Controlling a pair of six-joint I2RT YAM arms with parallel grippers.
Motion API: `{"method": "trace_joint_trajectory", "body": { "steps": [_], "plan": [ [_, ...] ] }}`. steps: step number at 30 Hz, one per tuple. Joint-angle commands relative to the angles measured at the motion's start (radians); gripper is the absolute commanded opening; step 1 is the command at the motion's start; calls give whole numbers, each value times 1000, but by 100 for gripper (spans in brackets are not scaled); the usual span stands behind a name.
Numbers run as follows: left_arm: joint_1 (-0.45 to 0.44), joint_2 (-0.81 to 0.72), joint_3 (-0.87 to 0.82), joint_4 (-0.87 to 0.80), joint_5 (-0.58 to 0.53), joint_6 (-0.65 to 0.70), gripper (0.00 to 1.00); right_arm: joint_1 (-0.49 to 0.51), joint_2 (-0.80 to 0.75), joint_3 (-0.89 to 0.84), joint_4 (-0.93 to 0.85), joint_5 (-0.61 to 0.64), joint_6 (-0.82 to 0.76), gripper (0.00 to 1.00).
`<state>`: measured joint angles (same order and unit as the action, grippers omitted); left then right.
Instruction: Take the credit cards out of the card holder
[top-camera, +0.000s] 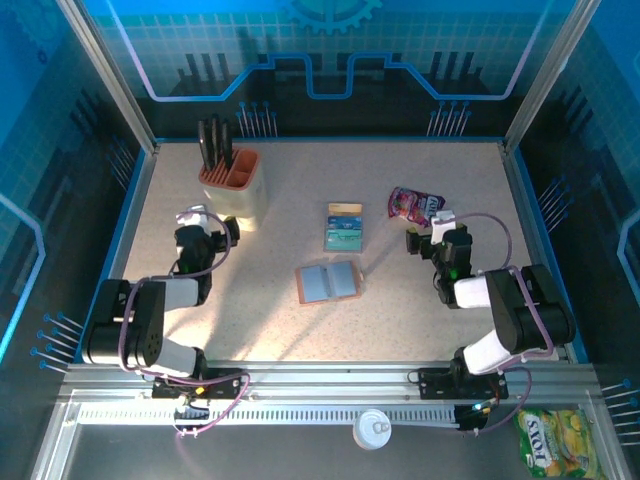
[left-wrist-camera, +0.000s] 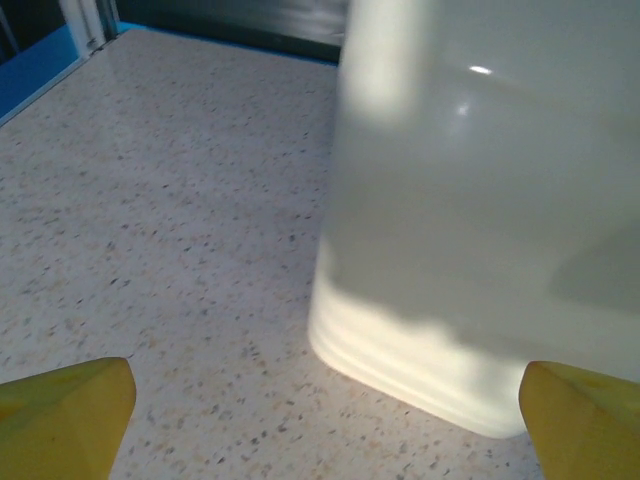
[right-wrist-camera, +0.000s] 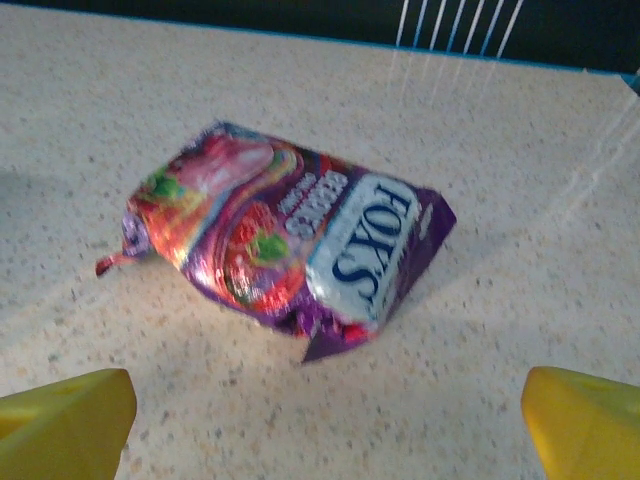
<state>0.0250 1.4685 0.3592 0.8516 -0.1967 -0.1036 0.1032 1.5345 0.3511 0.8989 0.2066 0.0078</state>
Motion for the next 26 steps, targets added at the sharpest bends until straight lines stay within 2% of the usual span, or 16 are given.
{"method": "trace_joint_trajectory", "body": {
  "steps": [1,2,4,5,7,20,23,26],
  "plan": [
    [-8,105,-51,248,57,58,99,-15,8,31,28,-18,-10,100],
    [-10,65,-39,145,45,42,99,-13,4,31,20,-22,-12,100],
    [-25,94,-3,133,22,69,99,-11,5,26,35,-46,-26,100],
    [-38,80,22,60,20,82,99,-10,5,26,32,-56,-29,100],
    [-36,91,15,98,26,86,99,-11,6,39,7,-62,-26,100],
    [-34,86,16,89,34,82,99,-19,6,42,3,-78,-23,100],
    [-34,86,15,93,34,83,99,-43,7,49,-12,-133,-11,100],
    [-34,85,13,93,34,83,99,-40,5,43,-2,-126,-14,100]
  ]
}}
